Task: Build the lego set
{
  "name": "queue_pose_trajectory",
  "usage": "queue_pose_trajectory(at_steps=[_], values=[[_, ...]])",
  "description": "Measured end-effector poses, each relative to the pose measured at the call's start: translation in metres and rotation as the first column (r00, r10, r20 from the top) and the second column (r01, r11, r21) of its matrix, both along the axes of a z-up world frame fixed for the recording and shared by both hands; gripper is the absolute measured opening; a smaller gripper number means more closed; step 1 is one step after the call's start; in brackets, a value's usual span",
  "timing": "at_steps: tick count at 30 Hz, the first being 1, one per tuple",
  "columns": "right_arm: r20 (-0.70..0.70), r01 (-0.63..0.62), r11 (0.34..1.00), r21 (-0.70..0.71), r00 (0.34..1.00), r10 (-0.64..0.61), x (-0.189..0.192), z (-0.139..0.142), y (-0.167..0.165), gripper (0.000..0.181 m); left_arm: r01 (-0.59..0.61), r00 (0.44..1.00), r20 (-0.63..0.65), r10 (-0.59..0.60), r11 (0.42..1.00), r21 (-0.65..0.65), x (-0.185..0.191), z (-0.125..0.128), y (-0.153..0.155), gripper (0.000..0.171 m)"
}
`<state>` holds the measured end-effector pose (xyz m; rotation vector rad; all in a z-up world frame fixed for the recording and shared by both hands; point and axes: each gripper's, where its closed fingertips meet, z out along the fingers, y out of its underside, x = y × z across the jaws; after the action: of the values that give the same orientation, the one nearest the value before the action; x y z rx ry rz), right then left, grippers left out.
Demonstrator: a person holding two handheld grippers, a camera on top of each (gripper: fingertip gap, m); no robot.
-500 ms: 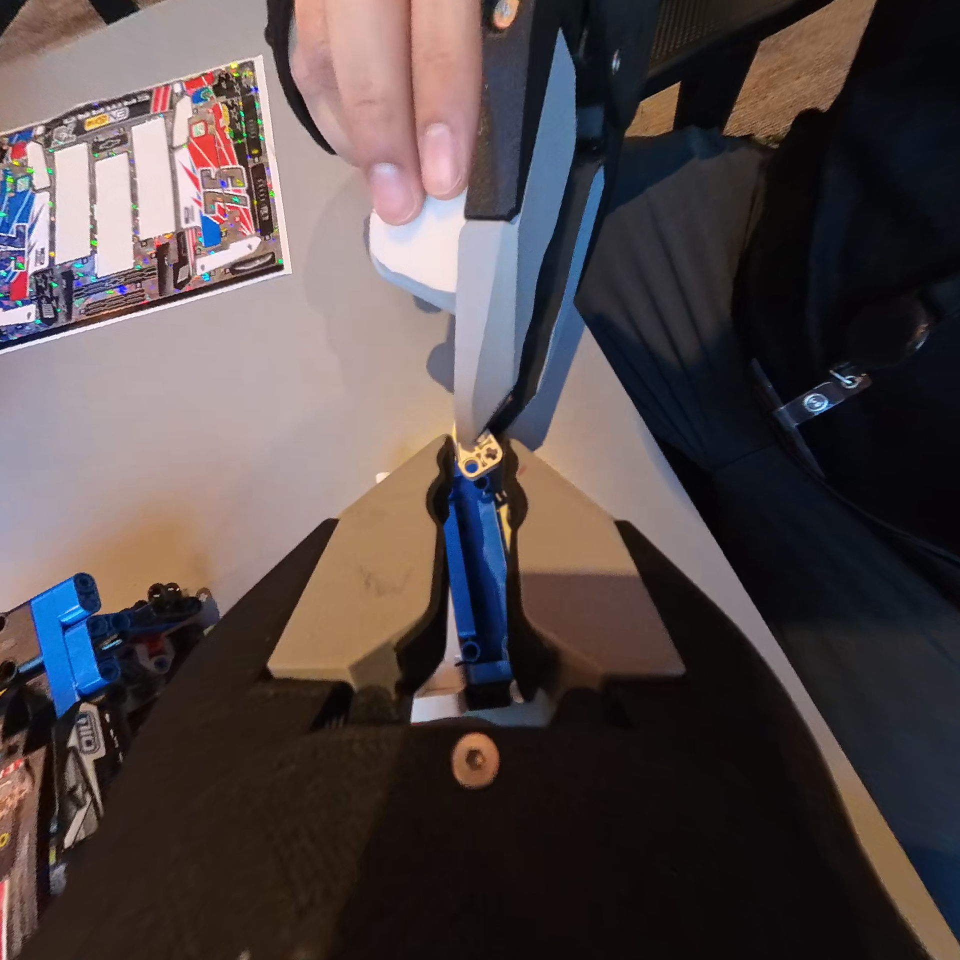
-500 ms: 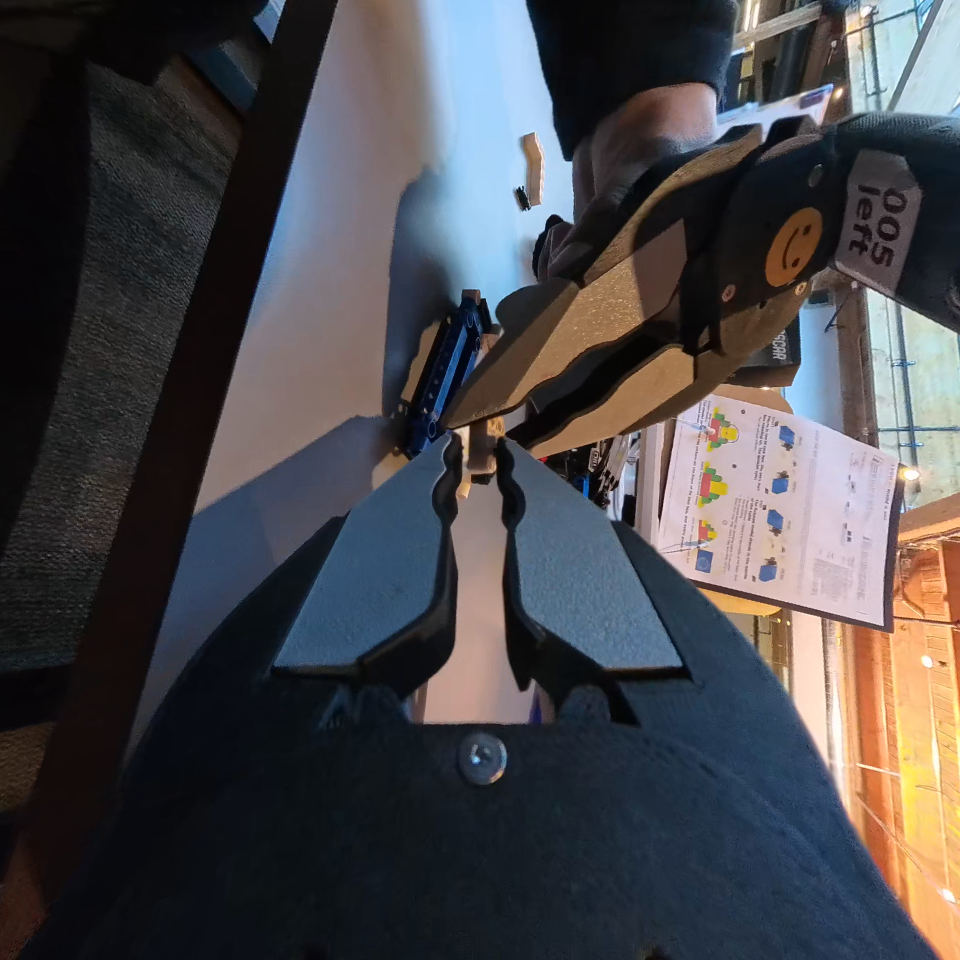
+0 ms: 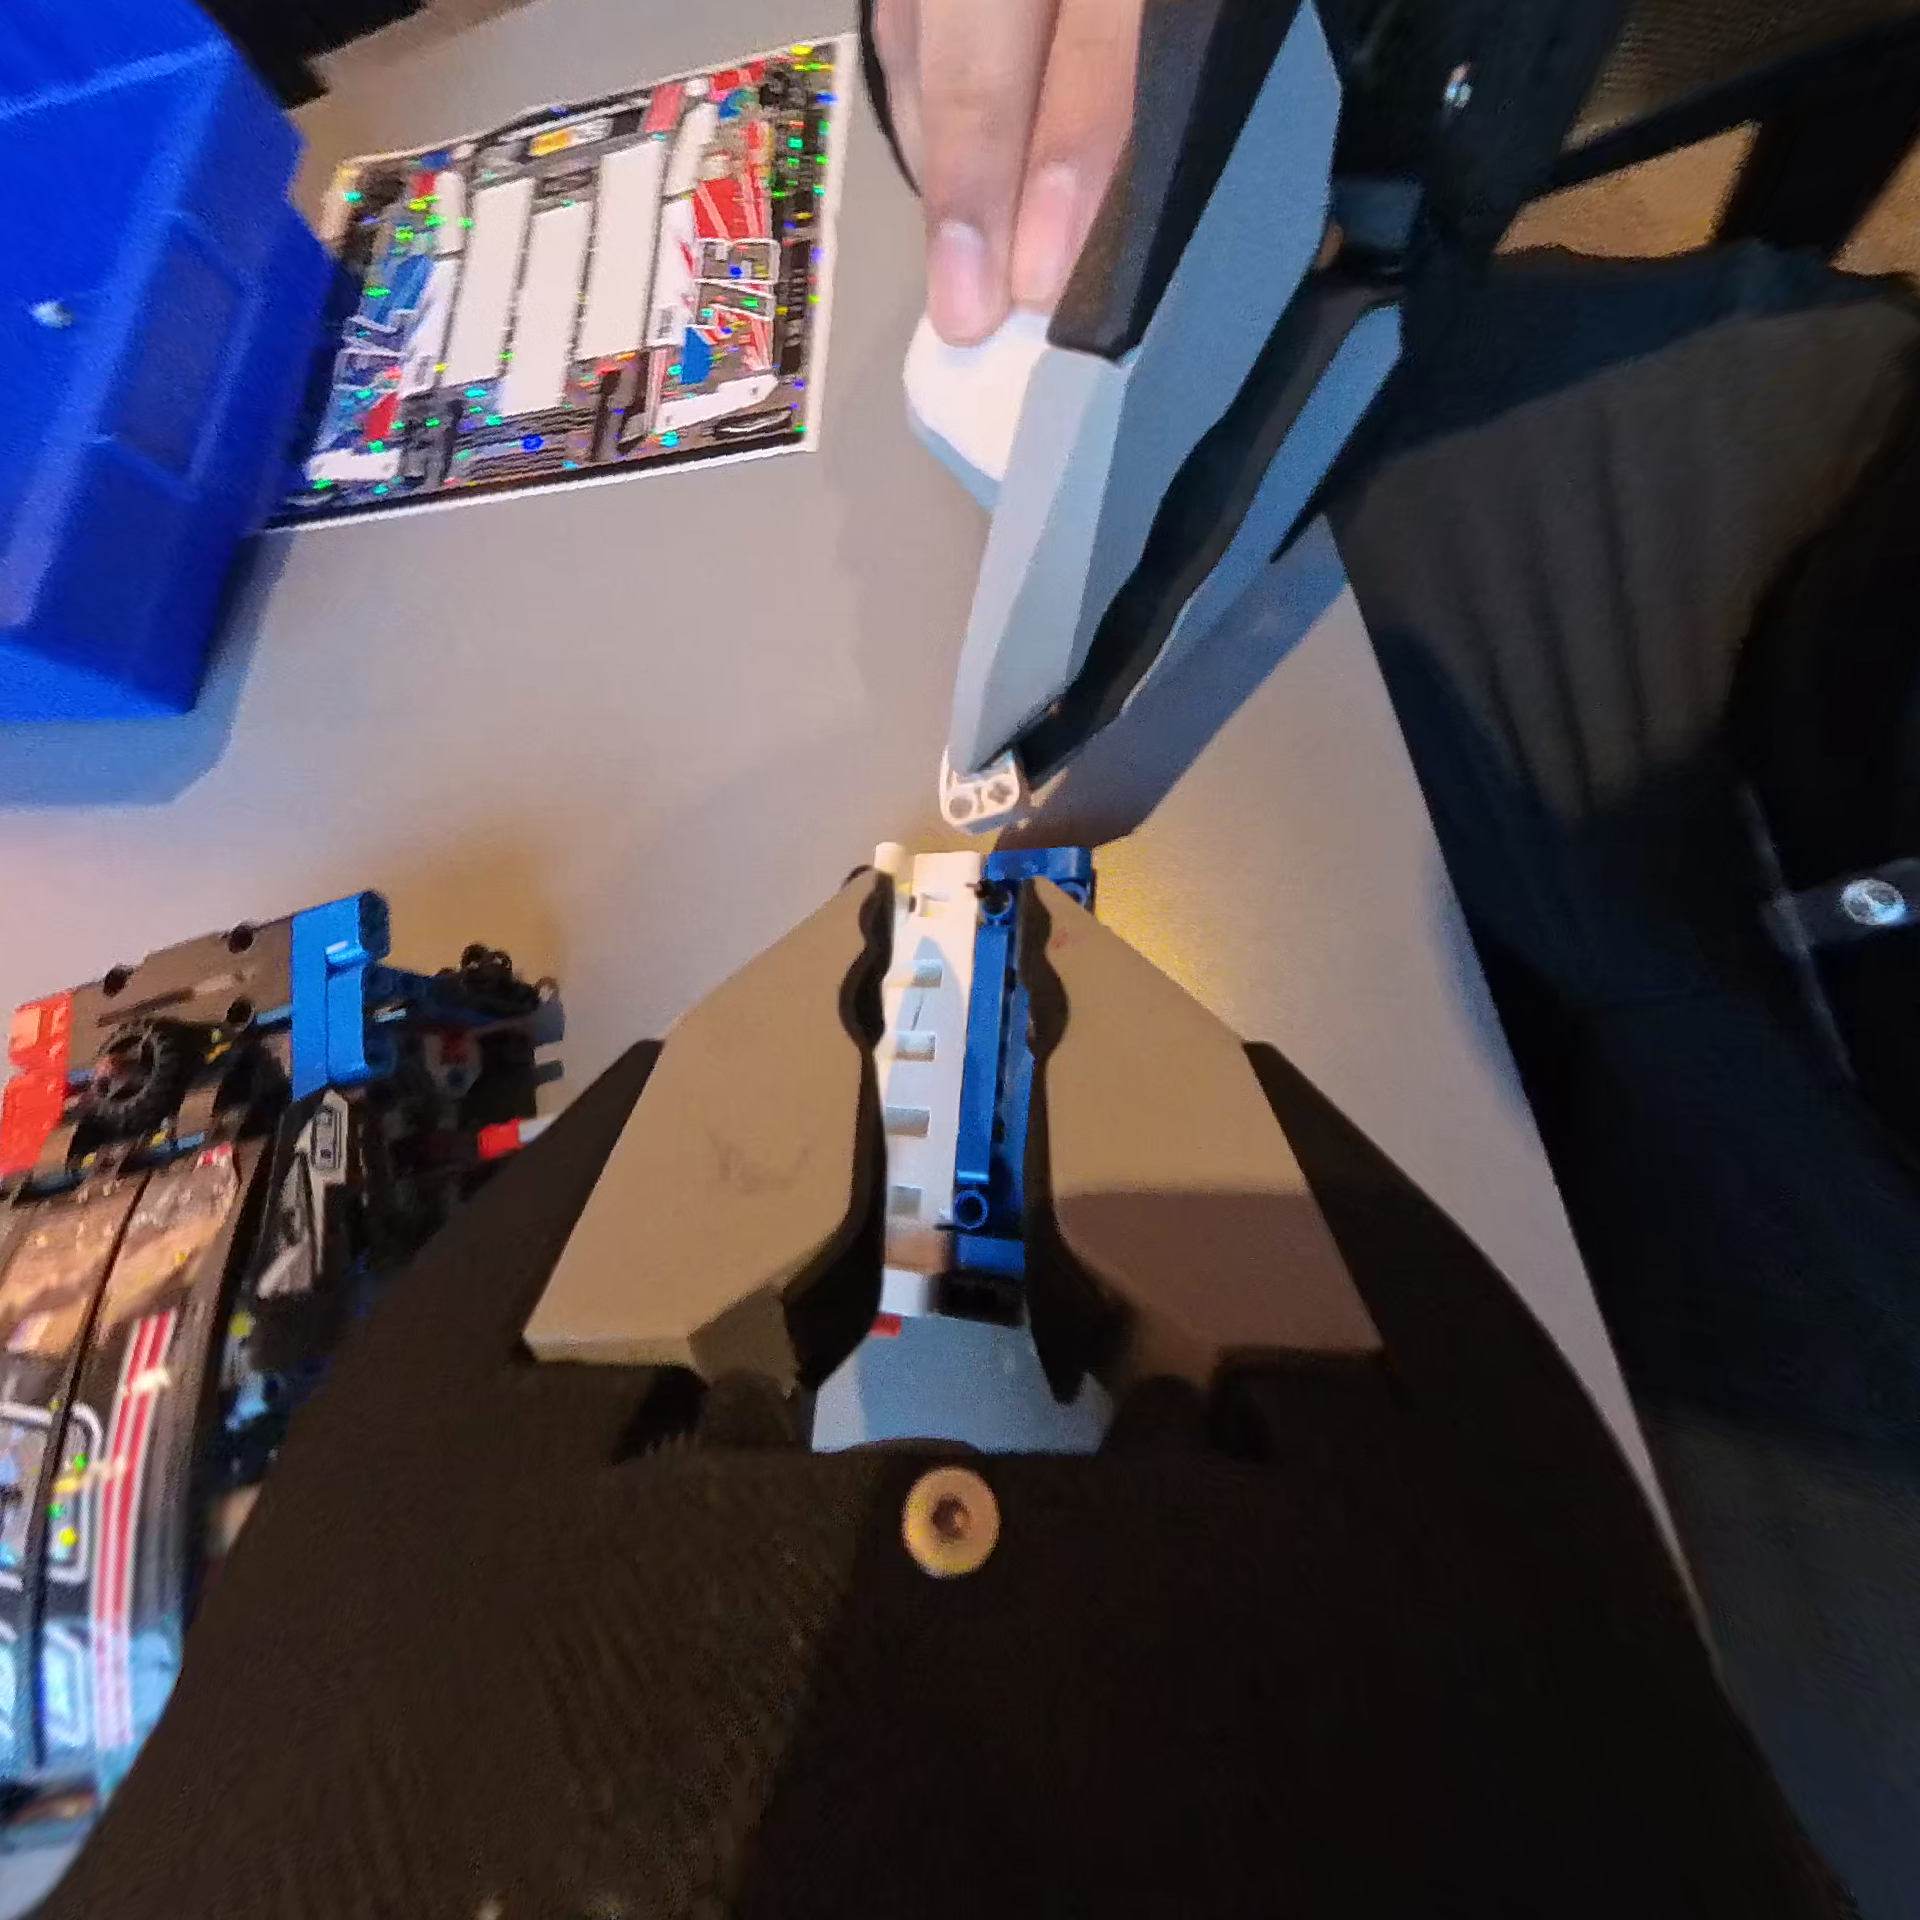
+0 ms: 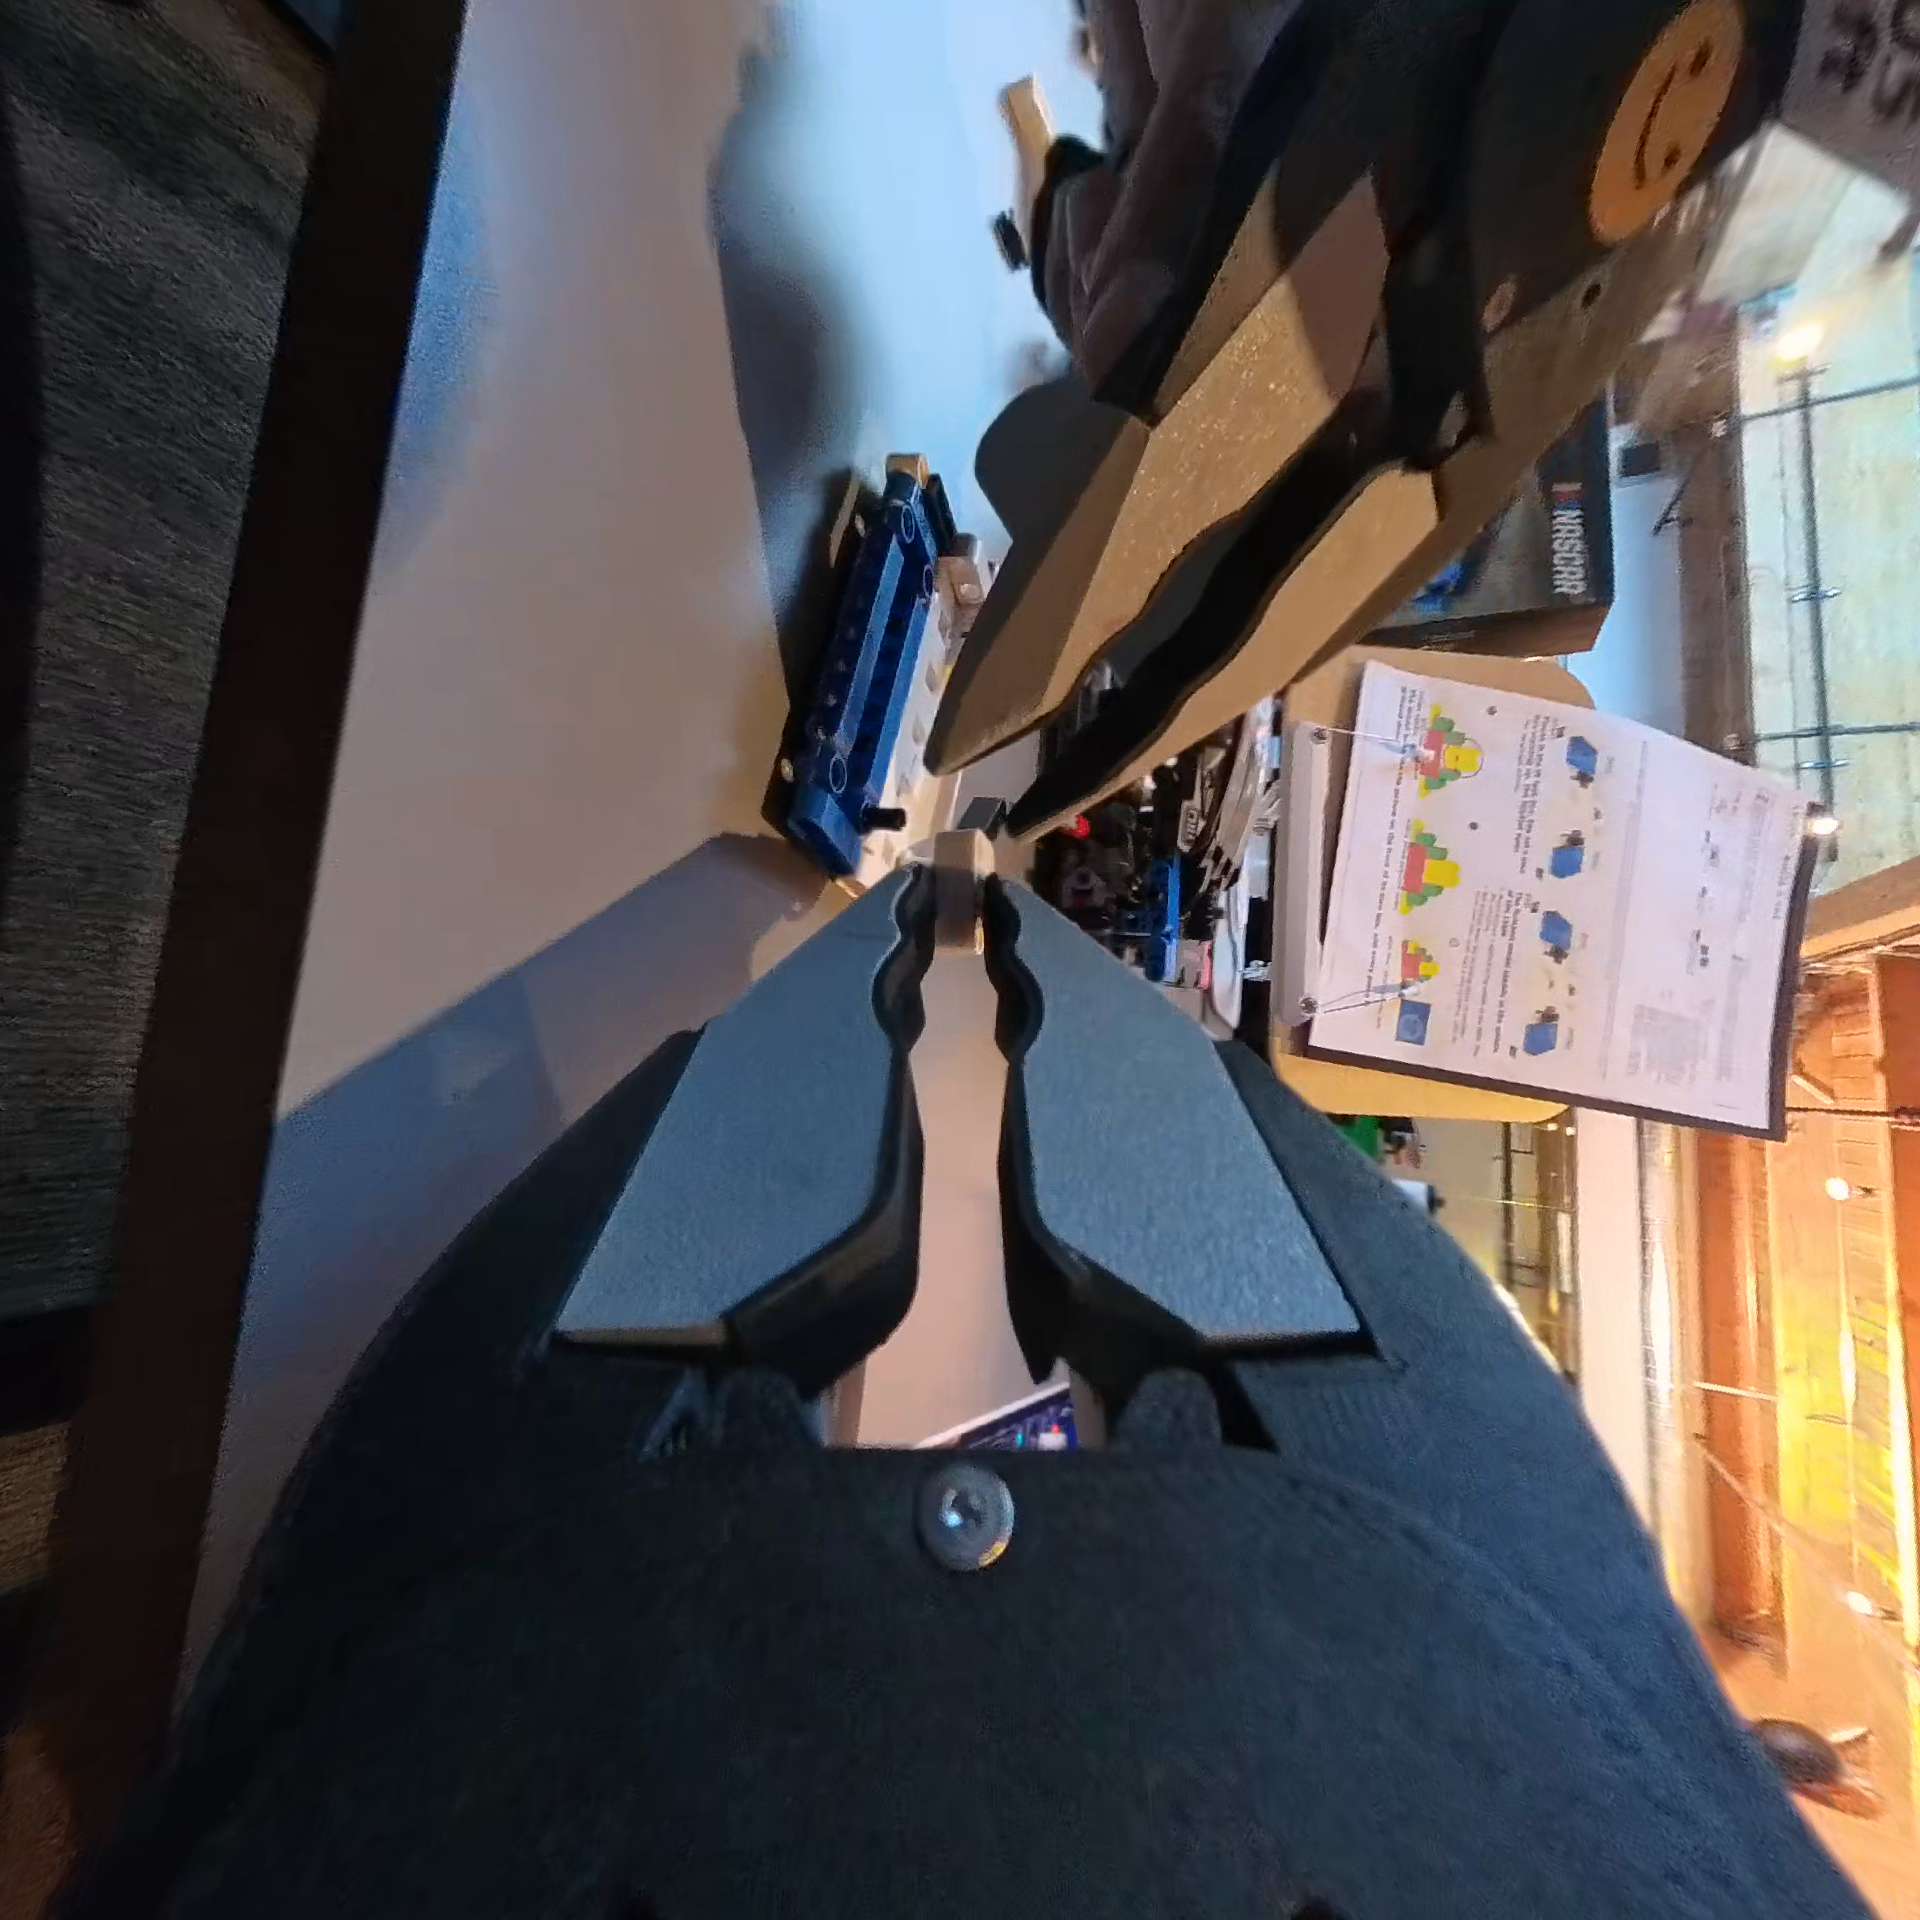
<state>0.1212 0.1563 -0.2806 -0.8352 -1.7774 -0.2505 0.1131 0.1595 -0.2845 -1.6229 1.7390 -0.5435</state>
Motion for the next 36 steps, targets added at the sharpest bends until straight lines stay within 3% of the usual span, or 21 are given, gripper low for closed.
queue_pose_trajectory(at_steps=[5, 9, 16, 23, 29, 36], values=[[0.001, 0.014, 0.996, -0.084, 1.000, -0.014, -0.005, -0.008, 0.001, 0.006, -0.086, 0.996, -0.018, 0.086, 0.996, 0.001, -0.005, -0.014, -0.004, 0.018], [-0.006, 0.005, 0.988, -0.157, 1.000, -0.006, -0.007, -0.015, -0.001, 0.006, -0.124, 0.992, -0.035, 0.122, 0.991, -0.056, -0.006, -0.023, -0.005, 0.007], [0.003, -0.009, 0.995, -0.098, 1.000, 0.010, -0.006, -0.015, 0.002, 0.006, -0.117, 0.992, 0.028, 0.123, 0.979, -0.165, 0.001, -0.024, -0.002, 0.000], [0.076, -0.044, 0.997, -0.059, 0.996, 0.049, -0.007, -0.014, 0.001, 0.006, -0.096, 0.994, 0.043, 0.102, 0.988, -0.121, 0.000, -0.023, -0.001, 0.000], [0.130, 0.000, 0.994, -0.110, 0.991, 0.015, -0.009, -0.007, 0.000, 0.006, -0.111, 0.992, 0.043, 0.115, 0.990, -0.092, 0.001, -0.023, 0.000, 0.000], [0.195, 0.023, 0.997, -0.076, 0.981, -0.008, -0.005, -0.014, 0.003, 0.006, -0.119, 0.992, 0.043, 0.122, 0.991, -0.060, 0.001, -0.023, 0.000, 0.000]])
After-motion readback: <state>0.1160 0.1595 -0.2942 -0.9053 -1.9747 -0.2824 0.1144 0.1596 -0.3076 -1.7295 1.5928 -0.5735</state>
